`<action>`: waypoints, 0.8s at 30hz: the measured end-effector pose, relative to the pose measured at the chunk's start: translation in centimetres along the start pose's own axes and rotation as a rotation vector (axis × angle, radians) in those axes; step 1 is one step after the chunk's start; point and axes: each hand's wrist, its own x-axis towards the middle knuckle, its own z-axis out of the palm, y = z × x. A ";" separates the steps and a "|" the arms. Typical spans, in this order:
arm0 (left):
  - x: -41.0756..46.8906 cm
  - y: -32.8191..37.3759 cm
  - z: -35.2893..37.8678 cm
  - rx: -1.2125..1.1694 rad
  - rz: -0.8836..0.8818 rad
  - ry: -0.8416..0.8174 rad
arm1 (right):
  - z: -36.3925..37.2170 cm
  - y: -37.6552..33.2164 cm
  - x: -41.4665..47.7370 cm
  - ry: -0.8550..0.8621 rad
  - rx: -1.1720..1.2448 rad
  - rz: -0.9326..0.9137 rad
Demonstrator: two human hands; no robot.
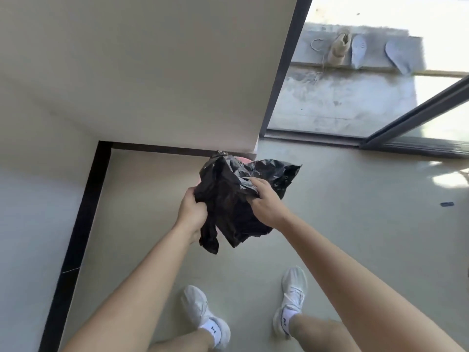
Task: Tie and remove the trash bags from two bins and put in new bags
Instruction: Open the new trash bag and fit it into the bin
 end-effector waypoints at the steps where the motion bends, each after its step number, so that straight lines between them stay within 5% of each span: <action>1: 1.9 -1.2 0.6 0.021 0.005 0.008 | 1.1 1.6 2.1 -0.001 0.031 0.022; 10: 17.8 -10.4 3.4 0.510 0.123 -0.138 | 10.2 13.3 18.4 -0.189 0.021 0.036; 16: 24.5 -12.2 6.8 0.788 0.179 -0.194 | 12.6 18.0 26.5 -0.182 -0.220 0.027; 21: 25.3 -11.4 7.1 0.880 0.229 -0.127 | 10.6 17.3 27.2 -0.131 -0.611 -0.065; 24: 24.0 -10.7 5.1 0.843 0.396 0.049 | 7.2 15.3 25.6 0.009 -0.734 -0.124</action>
